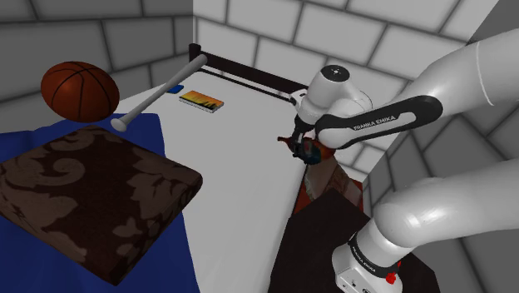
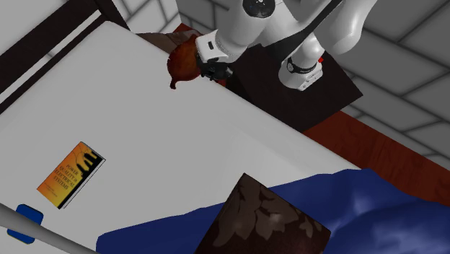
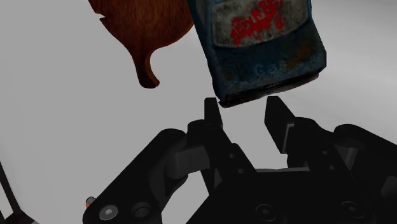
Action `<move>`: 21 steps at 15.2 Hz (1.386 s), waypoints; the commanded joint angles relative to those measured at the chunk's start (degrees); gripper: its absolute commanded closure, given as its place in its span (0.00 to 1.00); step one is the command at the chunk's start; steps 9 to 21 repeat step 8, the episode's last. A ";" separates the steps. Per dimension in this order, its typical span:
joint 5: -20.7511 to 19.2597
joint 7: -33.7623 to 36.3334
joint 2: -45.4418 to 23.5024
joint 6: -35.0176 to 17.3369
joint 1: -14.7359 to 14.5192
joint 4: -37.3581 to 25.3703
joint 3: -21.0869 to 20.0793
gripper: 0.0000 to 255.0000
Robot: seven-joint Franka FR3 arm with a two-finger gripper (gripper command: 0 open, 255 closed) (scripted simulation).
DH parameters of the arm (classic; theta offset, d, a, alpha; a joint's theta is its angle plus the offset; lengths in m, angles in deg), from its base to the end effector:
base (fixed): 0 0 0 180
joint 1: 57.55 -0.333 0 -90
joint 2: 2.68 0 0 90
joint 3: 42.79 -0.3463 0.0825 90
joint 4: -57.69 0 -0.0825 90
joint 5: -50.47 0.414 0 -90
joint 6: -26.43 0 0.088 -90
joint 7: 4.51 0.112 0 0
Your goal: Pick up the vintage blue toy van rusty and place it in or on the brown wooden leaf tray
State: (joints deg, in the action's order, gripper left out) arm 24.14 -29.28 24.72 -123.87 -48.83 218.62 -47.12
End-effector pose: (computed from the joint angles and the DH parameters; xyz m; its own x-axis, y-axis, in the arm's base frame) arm 0.3855 -0.0223 0.3689 0.7444 0.6664 0.0419 0.5964 -0.6918 0.4072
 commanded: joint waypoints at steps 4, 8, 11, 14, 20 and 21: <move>-0.92 -5.04 -6.20 -1.70 2.33 -5.86 3.89 1.00; -0.33 -10.09 -12.95 -3.17 3.66 -12.34 7.37 1.00; -0.33 -10.09 -12.95 -3.17 3.66 -12.34 7.37 1.00; -0.33 -10.09 -12.95 -3.17 3.66 -12.34 7.37 1.00; -0.33 -10.09 -12.95 -3.17 3.66 -12.34 7.37 1.00; -0.33 -10.09 -12.95 -3.17 3.66 -12.34 7.37 1.00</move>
